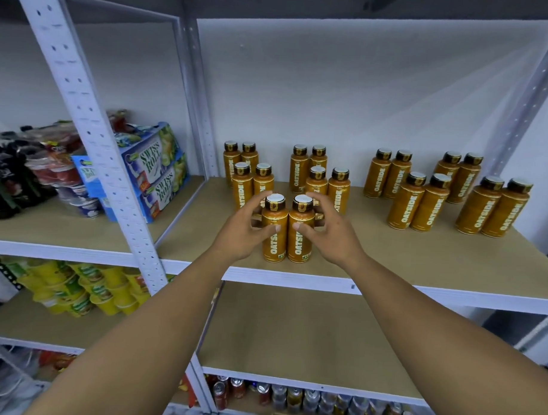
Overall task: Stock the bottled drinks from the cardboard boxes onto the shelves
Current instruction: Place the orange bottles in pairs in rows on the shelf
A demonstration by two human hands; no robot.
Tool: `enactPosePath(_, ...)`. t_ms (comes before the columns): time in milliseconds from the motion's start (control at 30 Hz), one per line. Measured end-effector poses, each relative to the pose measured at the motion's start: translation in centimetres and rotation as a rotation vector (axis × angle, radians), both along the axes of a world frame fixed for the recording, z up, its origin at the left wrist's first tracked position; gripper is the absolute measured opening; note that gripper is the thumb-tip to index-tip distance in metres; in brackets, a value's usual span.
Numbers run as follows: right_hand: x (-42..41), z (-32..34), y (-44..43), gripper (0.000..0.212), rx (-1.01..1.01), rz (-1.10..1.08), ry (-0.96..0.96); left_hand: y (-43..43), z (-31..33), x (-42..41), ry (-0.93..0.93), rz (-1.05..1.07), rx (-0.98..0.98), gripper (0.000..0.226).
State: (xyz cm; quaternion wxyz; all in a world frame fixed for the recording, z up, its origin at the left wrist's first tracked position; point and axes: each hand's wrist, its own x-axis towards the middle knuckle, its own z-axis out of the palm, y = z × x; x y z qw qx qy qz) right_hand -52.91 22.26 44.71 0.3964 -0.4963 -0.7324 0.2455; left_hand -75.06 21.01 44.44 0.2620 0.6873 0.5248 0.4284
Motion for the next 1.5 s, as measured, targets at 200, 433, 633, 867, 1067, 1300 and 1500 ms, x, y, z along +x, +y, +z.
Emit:
enactPosePath(200,-3.9,-0.1,0.1,0.069,0.005,0.033,0.016,-0.4,0.0,-3.9,0.02,0.022,0.01,0.074)
enactPosePath(433,-7.5,-0.2,0.5,0.07,0.024,0.041,-0.007,-0.3,0.0,-7.4,0.033,0.024,-0.006,0.075)
enactPosePath(633,-9.0,-0.3,0.8,0.072,0.008,0.019,-0.025,0.0,0.1,-8.9,0.042,0.008,-0.006,0.075)
enactPosePath(867,-10.1,-0.4,0.8,0.073,-0.008,-0.005,-0.04,0.3,-0.1,-9.8,0.046,-0.008,-0.017,0.077)
enactPosePath(1067,-10.1,-0.3,0.6,0.073,-0.011,-0.009,-0.039,0.3,-0.1,-9.9,0.047,-0.015,-0.012,0.077)
enactPosePath(1300,-10.1,-0.1,0.3,0.073,-0.019,0.0,-0.028,0.1,0.0,-9.7,0.045,-0.018,-0.014,0.076)
enactPosePath(1500,-10.1,0.0,0.2,0.074,-0.037,0.017,0.018,0.0,0.0,-9.7,0.047,-0.028,-0.014,0.076)
